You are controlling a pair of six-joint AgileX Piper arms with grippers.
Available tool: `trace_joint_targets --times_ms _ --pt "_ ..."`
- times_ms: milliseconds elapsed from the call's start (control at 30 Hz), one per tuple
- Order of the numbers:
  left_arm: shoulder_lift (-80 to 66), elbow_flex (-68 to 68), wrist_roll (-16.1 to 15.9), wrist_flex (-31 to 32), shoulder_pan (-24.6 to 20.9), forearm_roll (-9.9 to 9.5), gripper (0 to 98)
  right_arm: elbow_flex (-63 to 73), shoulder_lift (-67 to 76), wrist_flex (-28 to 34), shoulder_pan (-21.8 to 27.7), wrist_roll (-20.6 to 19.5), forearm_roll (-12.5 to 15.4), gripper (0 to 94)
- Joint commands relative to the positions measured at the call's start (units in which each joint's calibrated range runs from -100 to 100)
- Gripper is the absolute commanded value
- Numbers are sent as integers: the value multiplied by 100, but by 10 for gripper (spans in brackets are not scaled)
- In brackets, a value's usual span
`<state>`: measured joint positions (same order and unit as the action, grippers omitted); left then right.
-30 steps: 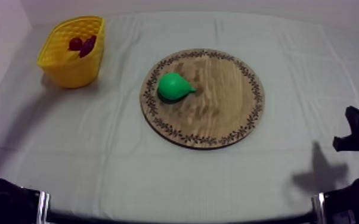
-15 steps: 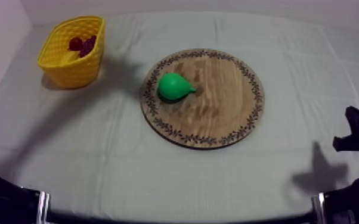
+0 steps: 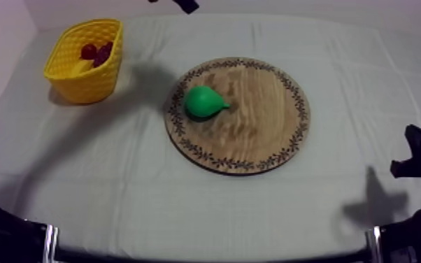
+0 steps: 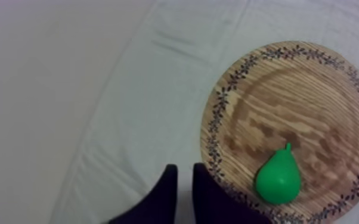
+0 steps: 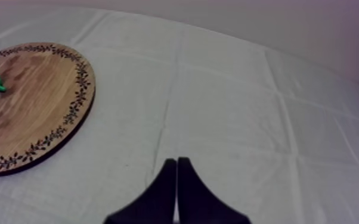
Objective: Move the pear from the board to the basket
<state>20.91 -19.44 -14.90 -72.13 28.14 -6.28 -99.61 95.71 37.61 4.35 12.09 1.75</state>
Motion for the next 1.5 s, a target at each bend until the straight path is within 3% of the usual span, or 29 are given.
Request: trace_joint_targets --times_ms 0,167,300,700,1033,1467 --pt "30 -49 -5 -168 -21 0 395 -5 5 5 1 -1 -2 3" --pt "117 -191 -171 -896 -87 -39 791 -5 5 5 1 -1 -2 3" --pt "156 -312 -360 -1557 -115 -60 924 -5 5 5 1 -1 -2 3" --pt "162 175 -600 -1932 -112 -30 965 -5 5 5 1 -1 -2 3" --pt "230 1139 -622 -1544 22 5 964 -5 5 5 1 -1 -2 3" --pt "719 1497 -528 -965 108 440 959 -5 5 5 1 -1 -2 3"
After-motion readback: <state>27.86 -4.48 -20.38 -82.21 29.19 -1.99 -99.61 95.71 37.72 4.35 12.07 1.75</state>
